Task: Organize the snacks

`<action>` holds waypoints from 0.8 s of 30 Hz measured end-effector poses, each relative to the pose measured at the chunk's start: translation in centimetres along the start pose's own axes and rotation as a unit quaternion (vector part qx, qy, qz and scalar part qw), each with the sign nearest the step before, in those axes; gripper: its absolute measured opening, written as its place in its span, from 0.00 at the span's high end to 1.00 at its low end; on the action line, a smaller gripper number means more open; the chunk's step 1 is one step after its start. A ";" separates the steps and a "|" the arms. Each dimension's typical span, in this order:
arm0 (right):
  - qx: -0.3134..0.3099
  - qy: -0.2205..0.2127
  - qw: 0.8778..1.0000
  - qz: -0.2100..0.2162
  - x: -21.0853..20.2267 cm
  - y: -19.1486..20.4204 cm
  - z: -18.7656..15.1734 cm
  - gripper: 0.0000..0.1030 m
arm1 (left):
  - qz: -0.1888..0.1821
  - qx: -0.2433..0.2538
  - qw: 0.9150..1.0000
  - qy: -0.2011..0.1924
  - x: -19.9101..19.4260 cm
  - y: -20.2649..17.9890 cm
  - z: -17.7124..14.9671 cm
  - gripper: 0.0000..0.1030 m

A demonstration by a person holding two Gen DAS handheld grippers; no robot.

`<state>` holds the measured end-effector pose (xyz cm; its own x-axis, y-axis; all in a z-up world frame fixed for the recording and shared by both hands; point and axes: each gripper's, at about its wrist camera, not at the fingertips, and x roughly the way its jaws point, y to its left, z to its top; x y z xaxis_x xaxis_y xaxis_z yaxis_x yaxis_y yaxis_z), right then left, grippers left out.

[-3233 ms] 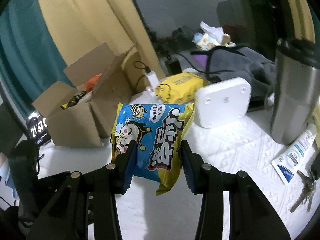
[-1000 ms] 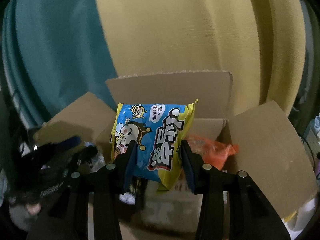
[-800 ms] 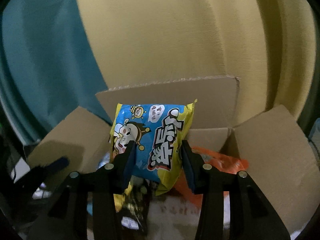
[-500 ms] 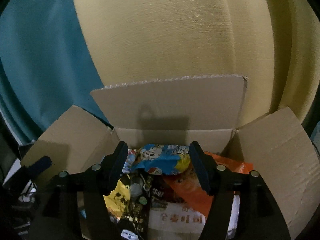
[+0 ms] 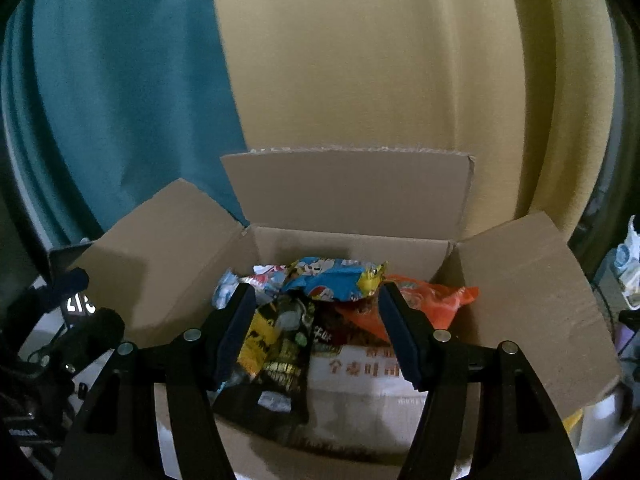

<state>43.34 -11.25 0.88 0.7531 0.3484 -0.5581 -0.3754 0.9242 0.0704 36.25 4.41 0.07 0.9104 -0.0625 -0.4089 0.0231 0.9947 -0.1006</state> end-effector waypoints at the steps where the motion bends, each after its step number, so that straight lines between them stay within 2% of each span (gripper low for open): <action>1: -0.002 -0.001 1.000 0.000 -0.4 0.2 -0.1 0.35 | 0.000 0.002 1.000 -0.001 -0.5 -0.1 -0.1 0.07; 14: -0.025 -0.025 0.999 -0.016 -6.8 2.2 -2.3 0.35 | 0.019 0.007 1.000 -0.013 -6.2 -1.1 -2.5 0.04; 22: -0.039 -0.039 0.998 -0.025 -10.6 3.1 -4.1 0.35 | 0.040 -0.001 0.998 -0.049 -10.5 -1.7 -4.0 0.04; 24: -0.043 -0.046 0.998 -0.027 -11.8 3.4 -4.7 0.35 | 0.060 -0.001 0.996 -0.060 -11.7 -1.9 -4.2 0.04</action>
<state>30.66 -12.96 3.81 0.8186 0.3147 -0.4805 -0.3745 0.9267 -0.0312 23.81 2.94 1.18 0.9493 0.0665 -0.3073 -0.0891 0.9942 -0.0602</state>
